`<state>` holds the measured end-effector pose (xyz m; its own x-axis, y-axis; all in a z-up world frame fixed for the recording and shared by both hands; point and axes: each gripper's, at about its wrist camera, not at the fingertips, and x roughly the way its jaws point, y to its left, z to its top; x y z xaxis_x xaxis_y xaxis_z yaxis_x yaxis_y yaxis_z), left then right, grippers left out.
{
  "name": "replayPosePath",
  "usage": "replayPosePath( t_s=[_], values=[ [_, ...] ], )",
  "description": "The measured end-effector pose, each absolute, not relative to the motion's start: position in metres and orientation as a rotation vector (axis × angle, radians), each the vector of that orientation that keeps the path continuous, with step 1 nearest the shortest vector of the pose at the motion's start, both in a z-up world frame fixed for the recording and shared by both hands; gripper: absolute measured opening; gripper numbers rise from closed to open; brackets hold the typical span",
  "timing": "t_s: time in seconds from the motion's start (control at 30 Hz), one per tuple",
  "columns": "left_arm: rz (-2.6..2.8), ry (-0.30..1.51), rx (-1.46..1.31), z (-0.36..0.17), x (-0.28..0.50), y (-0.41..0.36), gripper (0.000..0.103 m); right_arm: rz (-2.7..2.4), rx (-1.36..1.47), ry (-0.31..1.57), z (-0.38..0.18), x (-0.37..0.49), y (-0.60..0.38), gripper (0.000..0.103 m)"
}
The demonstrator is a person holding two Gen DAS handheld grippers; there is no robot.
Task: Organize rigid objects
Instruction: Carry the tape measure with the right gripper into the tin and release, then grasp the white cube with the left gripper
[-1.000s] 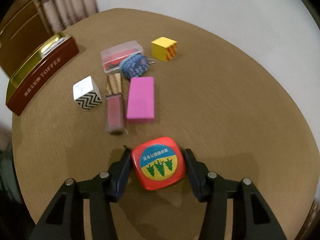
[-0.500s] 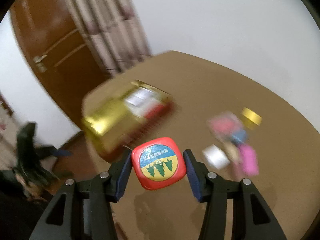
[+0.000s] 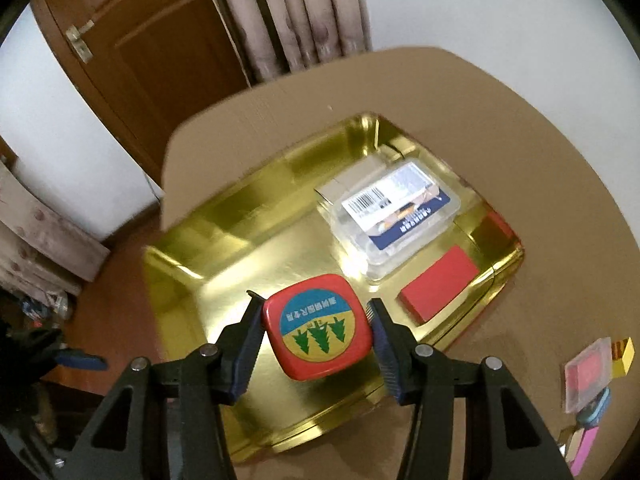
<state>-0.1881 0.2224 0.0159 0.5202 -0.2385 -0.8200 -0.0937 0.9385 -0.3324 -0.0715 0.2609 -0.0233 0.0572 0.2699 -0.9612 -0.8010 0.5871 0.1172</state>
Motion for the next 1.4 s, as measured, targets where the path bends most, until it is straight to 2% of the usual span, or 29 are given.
replayPosePath(
  t_s=[0.17,0.43,0.7,0.83,0.97,1.17,1.4],
  values=[
    [-0.101,1.069,-0.396,0.006,-0.183,0.225,0.086,0.800,-0.633,1.310,-0.045,-0.055,0.266,0.052],
    [-0.125,1.093,-0.400,0.001,-0.182,0.226,0.086,0.706,-0.735,1.265,-0.052,-0.049,0.271,0.053],
    [-0.140,1.105,-0.362,0.001,-0.184,0.217,0.086,0.729,-0.547,1.144,-0.015,-0.047,0.245,0.053],
    [-0.124,1.077,-0.302,0.006,-0.186,0.211,0.086,0.654,-0.368,0.983,0.033,-0.056,0.191,0.053],
    [-0.133,1.062,-0.246,0.009,-0.189,0.198,0.086,0.431,-0.261,0.868,0.054,-0.074,0.102,0.054],
    [-0.205,1.068,-0.155,0.017,-0.181,0.160,0.086,0.047,-0.212,0.895,0.031,-0.105,-0.051,0.055],
    [-0.306,1.032,-0.045,0.038,-0.134,0.092,0.088,-0.131,-0.115,0.917,0.012,-0.128,-0.143,0.055]
  ],
)
